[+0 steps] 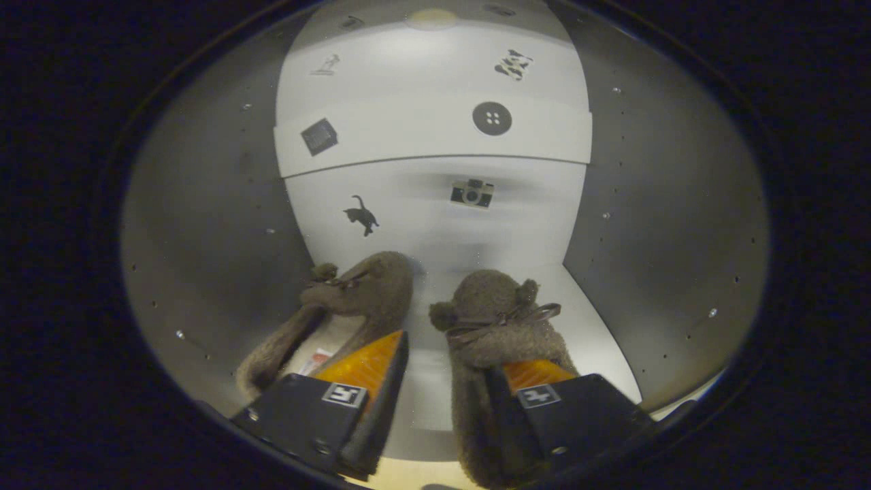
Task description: Open the shoe cabinet door, grab the shoes and put them into the shoe cabinet, then close the shoe cabinet door.
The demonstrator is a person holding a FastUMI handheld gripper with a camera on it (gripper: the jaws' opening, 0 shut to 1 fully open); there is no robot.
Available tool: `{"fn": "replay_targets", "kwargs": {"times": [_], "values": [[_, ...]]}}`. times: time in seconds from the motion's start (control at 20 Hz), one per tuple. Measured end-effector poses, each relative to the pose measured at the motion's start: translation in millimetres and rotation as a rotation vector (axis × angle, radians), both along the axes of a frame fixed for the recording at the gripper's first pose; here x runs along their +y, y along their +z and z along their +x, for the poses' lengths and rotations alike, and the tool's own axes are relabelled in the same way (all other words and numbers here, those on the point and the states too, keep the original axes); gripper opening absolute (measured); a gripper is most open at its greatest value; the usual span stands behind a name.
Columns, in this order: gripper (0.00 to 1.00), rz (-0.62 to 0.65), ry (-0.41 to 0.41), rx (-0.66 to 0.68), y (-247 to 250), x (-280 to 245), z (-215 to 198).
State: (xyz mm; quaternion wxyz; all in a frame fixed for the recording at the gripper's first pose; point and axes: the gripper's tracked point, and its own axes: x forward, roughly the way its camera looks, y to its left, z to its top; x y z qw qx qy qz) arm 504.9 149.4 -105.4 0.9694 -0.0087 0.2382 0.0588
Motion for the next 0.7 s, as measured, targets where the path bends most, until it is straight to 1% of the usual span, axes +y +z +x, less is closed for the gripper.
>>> {"fn": "replay_targets", "kwargs": {"times": [0.1, 0.35, 0.4, 0.55, 0.7], "values": [[0.81, -0.015, -0.005, -0.060, 9, -3, -18], [0.81, -0.008, 0.001, -0.223, 50, -4, -90], [0.87, -0.001, 0.010, -0.249, 58, -2, -107], [0.97, 0.028, 0.029, -0.307, 76, 1, -162], [0.97, 0.048, 0.052, -0.363, 88, -1, -225]]}}
